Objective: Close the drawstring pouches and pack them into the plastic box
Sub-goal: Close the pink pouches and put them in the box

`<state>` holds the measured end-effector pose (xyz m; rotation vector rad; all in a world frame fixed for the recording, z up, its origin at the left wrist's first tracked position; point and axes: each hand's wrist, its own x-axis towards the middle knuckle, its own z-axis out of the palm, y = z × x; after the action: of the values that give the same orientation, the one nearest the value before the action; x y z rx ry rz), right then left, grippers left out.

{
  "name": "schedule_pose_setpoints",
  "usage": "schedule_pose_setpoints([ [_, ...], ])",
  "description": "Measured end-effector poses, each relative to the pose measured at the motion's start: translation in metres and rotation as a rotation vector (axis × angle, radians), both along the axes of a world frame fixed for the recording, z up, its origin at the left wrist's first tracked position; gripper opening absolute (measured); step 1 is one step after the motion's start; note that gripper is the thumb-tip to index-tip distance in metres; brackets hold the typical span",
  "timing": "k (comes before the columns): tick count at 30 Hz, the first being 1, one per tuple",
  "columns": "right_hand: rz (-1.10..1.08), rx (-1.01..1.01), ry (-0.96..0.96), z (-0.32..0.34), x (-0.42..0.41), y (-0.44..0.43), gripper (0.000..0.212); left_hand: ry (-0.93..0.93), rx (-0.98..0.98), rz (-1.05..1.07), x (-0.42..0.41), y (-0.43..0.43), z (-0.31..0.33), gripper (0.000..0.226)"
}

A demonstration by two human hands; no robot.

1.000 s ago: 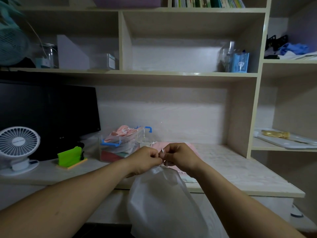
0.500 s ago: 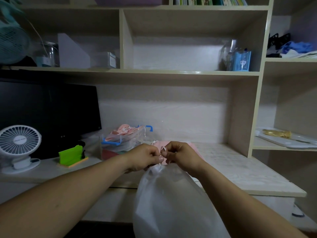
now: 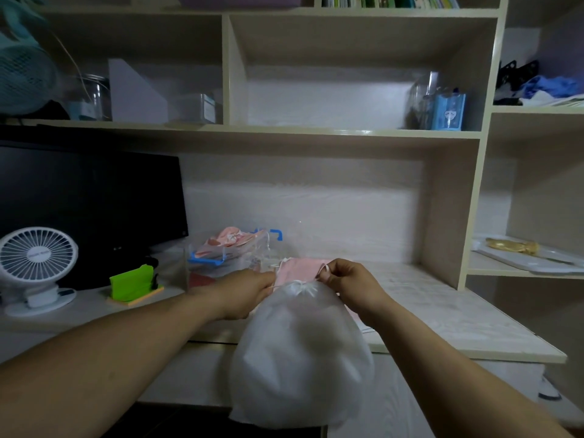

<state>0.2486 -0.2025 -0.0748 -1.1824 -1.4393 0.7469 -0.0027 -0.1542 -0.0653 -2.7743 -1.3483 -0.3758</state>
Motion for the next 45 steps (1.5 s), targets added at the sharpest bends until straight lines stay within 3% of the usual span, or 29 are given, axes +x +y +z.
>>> schedule_pose_setpoints([
  [2,-0.013,0.003,-0.008,-0.002,-0.001,0.003,0.028,0.128,0.119,0.011,-0.007,0.008,-0.007,0.020],
  [5,-0.071,0.000,-0.063,-0.006,-0.005,0.008,0.030,0.061,0.104,0.089,-0.015,0.023,-0.019,0.018],
  [11,-0.238,0.046,-0.179,0.010,-0.010,0.032,0.021,-0.598,-0.187,0.201,0.003,0.032,-0.002,0.028],
  [13,-0.272,0.054,-0.168,0.019,-0.006,0.041,0.021,-0.891,-0.447,0.184,0.008,0.019,0.007,0.040],
  [14,-0.290,0.048,-0.159,0.022,-0.003,0.049,0.021,-0.947,-0.555,0.153,0.009,0.013,0.010,0.049],
  [17,-0.309,0.021,-0.131,0.033,0.004,0.062,0.020,-0.811,-0.721,0.025,0.005,0.008,0.000,0.058],
  [20,-0.281,0.030,-0.113,0.044,0.008,0.074,0.019,-0.742,-0.637,-0.018,0.009,0.025,-0.017,0.028],
  [22,-0.260,0.055,-0.117,0.050,0.015,0.075,0.026,-0.814,-0.545,0.015,0.018,0.037,-0.022,0.013],
  [24,-0.203,0.015,-0.138,0.051,0.031,0.071,0.040,-0.916,-0.519,0.033,0.028,0.047,-0.021,0.014],
  [27,0.056,-0.275,-0.110,0.043,0.072,0.063,0.057,-0.989,-0.545,0.059,0.040,0.069,-0.015,0.017],
  [30,0.244,-0.405,-0.054,0.020,0.103,0.072,0.050,-1.063,-0.531,0.088,0.051,0.096,-0.008,0.017],
  [35,-0.012,-0.272,-0.049,-0.005,0.110,0.113,0.010,-1.109,-0.486,0.065,0.066,0.134,0.005,0.013],
  [36,-0.074,-0.227,-0.067,-0.004,0.111,0.122,0.011,-1.070,-0.548,0.004,0.066,0.139,0.008,0.013],
  [39,-0.148,-0.129,-0.078,-0.003,0.113,0.138,0.019,-0.796,-0.690,-0.111,0.058,0.148,0.007,0.048],
  [41,-0.157,-0.087,-0.099,-0.007,0.113,0.144,0.023,-0.663,-0.540,-0.031,0.056,0.158,-0.003,0.043],
  [43,-0.165,-0.082,-0.061,-0.019,0.114,0.150,0.031,-0.666,-0.400,0.016,0.058,0.164,-0.014,0.029],
  [45,-0.179,-0.091,0.017,-0.034,0.120,0.154,0.044,-0.675,-0.266,-0.052,0.062,0.165,-0.026,0.041],
])
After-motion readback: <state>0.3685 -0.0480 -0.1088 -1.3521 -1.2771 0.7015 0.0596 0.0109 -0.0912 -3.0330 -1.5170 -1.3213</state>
